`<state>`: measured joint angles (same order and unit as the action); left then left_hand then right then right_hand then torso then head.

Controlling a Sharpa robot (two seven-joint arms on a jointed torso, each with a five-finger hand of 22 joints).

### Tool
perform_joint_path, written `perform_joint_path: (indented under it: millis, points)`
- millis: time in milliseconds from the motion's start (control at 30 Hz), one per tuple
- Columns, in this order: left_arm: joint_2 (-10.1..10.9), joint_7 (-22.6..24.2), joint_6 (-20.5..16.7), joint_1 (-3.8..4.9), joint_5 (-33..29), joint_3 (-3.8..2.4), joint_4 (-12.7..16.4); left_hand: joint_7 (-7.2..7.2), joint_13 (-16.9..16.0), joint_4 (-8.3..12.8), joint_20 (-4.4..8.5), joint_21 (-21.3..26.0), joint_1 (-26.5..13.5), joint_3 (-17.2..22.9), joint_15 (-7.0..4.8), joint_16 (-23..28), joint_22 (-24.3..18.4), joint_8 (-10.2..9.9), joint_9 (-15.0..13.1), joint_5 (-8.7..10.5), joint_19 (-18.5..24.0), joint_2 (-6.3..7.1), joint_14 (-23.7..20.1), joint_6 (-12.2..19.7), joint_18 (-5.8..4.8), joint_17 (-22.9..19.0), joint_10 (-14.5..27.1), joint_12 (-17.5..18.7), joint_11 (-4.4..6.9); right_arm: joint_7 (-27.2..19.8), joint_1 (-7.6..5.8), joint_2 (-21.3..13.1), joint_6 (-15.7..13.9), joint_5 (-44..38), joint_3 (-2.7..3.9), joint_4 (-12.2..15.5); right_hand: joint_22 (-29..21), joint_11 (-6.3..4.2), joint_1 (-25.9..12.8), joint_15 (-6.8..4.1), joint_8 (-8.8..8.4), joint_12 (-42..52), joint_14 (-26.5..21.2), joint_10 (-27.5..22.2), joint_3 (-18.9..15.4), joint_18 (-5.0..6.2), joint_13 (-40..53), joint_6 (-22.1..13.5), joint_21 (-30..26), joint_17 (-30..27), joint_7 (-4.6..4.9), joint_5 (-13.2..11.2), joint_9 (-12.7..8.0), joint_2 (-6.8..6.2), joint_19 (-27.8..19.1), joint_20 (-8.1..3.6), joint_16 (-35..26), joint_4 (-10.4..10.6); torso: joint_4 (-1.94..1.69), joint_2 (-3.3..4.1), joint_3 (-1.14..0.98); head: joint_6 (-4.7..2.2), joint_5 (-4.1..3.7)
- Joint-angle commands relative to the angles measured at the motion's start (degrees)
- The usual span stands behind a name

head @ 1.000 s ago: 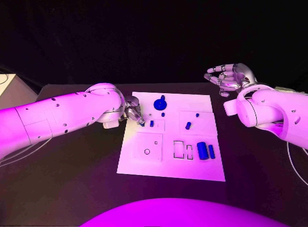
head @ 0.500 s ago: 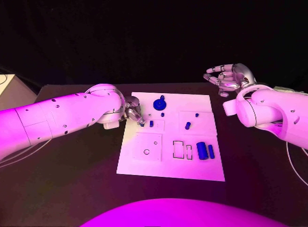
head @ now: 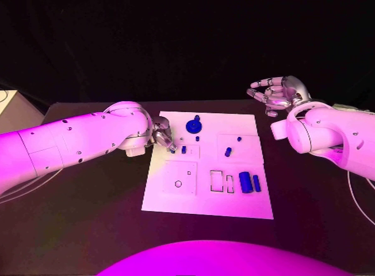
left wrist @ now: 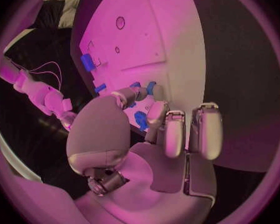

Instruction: Assemble the parts on the task board

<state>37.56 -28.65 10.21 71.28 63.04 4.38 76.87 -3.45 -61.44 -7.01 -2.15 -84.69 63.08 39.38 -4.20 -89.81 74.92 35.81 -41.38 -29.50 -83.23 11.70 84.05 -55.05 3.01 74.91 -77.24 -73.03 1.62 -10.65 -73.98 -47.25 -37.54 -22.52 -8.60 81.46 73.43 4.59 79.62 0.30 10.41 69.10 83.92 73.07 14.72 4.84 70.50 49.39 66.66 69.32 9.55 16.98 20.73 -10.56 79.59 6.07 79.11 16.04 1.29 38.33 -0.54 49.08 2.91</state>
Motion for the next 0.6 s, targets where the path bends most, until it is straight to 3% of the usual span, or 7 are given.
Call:
perform_joint_path:
  millis: [33,333,467,500,600]
  points:
    - [-0.4,0.5,0.0,-0.11,-1.3,0.04,0.0,0.89,-0.1,7.6,0.20,-0.1,-0.6,6.9,-0.37,-0.2,4.4,0.3,-0.1,0.39,-0.1,0.04,5.9,-0.3,-0.42,15.1,-0.3,-0.2,-0.07,-0.5,0.02,0.0,0.8,-0.2,0.01,0.1,0.0,-0.17,-0.6,-0.32,0.39,0.0,0.1,0.0,0.3,0.40,-0.1,-0.5,-0.2,0.1,-0.09,0.3,0.1,0.03,0.0,-0.20,-0.3,0.1,-0.01,-0.02,0.06,0.05,-0.08]
    - [-0.7,0.1,-0.3,-0.12,-1.3,0.05,-0.9,1.52,0.3,5.0,0.54,0.2,-2.2,0.7,-0.72,-0.2,4.3,0.0,0.1,1.28,-0.1,0.12,5.9,-0.1,-0.41,15.1,-0.1,0.5,0.34,-0.5,0.02,-0.1,0.8,-0.2,0.01,0.2,-0.1,-0.19,-0.7,-0.35,0.53,-0.1,0.1,0.0,0.5,0.43,-0.3,-0.5,-0.4,0.0,-0.11,0.3,0.1,-0.03,0.0,-0.24,-0.4,0.1,-0.02,0.03,0.12,0.17,-0.18]
    - [-0.8,-0.1,-0.4,-0.12,-1.3,0.06,-1.2,1.60,0.4,3.8,0.67,0.2,-2.6,-1.5,-0.82,-0.2,4.3,-0.3,0.4,1.42,-0.1,0.14,5.9,-0.3,-0.40,15.1,0.1,0.8,0.41,-0.6,0.02,-0.1,0.8,-0.2,0.01,0.2,-0.1,-0.19,-0.7,-0.35,0.53,-0.1,0.1,0.0,0.5,0.43,-0.3,-0.5,-0.4,0.0,-0.11,0.3,0.1,-0.03,0.0,-0.24,-0.4,0.1,-0.03,-0.03,0.12,-0.19,-0.16]
    - [-0.8,-0.1,-0.5,-0.12,-1.3,0.07,-1.3,1.57,0.3,2.5,0.67,0.2,-3.5,-3.2,-0.79,-0.2,4.3,-0.5,0.7,1.61,-0.1,0.19,5.9,-0.6,-0.41,15.1,0.1,0.8,0.39,-0.6,0.02,-0.1,0.8,-0.2,0.01,0.2,-0.1,-0.19,-0.7,-0.35,0.53,-0.1,0.1,0.0,0.5,0.43,-0.3,-0.5,-0.4,0.0,-0.11,0.3,0.1,-0.03,0.0,-0.24,-0.4,0.1,-0.02,-0.04,0.11,-0.17,-0.18]
    - [-0.9,-0.2,-0.5,-0.12,-1.3,0.07,-1.4,1.60,0.3,2.1,0.70,0.2,-3.5,-3.9,-0.83,-0.2,4.3,-0.6,0.8,1.58,-0.2,0.07,5.9,-0.7,-0.42,15.1,0.2,0.8,0.41,-0.6,0.02,0.0,0.8,-0.2,0.01,0.1,-0.1,-0.19,-0.7,-0.35,0.53,-0.1,0.1,0.0,0.5,0.43,-0.3,-0.5,-0.4,0.0,-0.11,0.3,0.1,-0.03,0.0,-0.24,-0.4,0.1,-0.02,-0.06,0.13,0.08,-0.21]
